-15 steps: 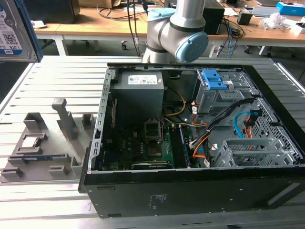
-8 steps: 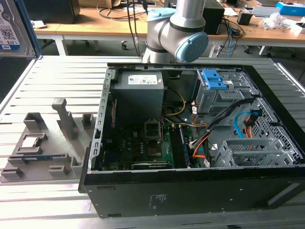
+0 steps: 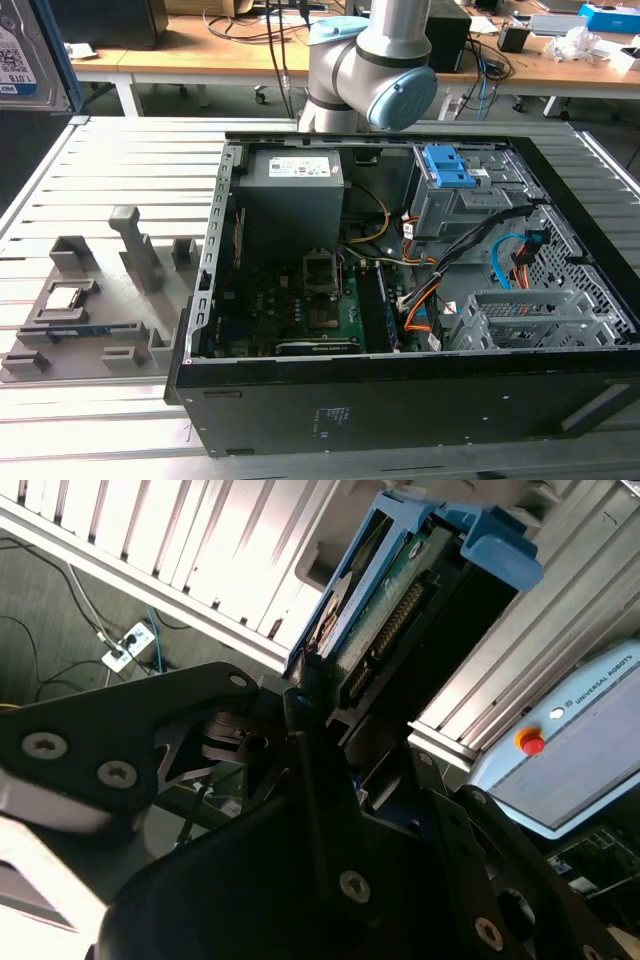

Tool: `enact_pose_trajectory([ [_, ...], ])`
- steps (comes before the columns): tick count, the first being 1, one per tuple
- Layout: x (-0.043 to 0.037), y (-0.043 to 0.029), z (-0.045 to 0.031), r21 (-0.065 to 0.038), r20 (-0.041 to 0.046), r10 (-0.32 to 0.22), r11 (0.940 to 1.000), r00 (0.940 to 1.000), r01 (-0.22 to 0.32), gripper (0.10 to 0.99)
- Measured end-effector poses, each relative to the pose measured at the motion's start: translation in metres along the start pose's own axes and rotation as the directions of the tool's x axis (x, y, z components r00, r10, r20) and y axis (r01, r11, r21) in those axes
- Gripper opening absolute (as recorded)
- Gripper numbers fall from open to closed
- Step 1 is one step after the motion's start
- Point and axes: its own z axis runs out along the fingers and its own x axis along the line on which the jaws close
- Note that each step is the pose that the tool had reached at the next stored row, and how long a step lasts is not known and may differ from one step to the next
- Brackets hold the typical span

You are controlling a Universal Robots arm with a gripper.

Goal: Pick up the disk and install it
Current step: 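Pick up the disk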

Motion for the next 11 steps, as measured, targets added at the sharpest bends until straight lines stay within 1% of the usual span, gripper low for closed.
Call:
enact_pose_trajectory([
  [7, -0.0001, 0.0, -0.0065, -0.002, 0.0017, 0.0, 1.0, 1.0, 0.0, 0.365],
  [9, -0.0001, 0.0001, -0.0101, -0.004, 0.0027, 0.0, 1.0, 1.0, 0.0, 0.365],
  [11, -0.0001, 0.0002, -0.012, -0.004, 0.0034, 0.0, 1.0, 1.0, 0.0, 0.365],
])
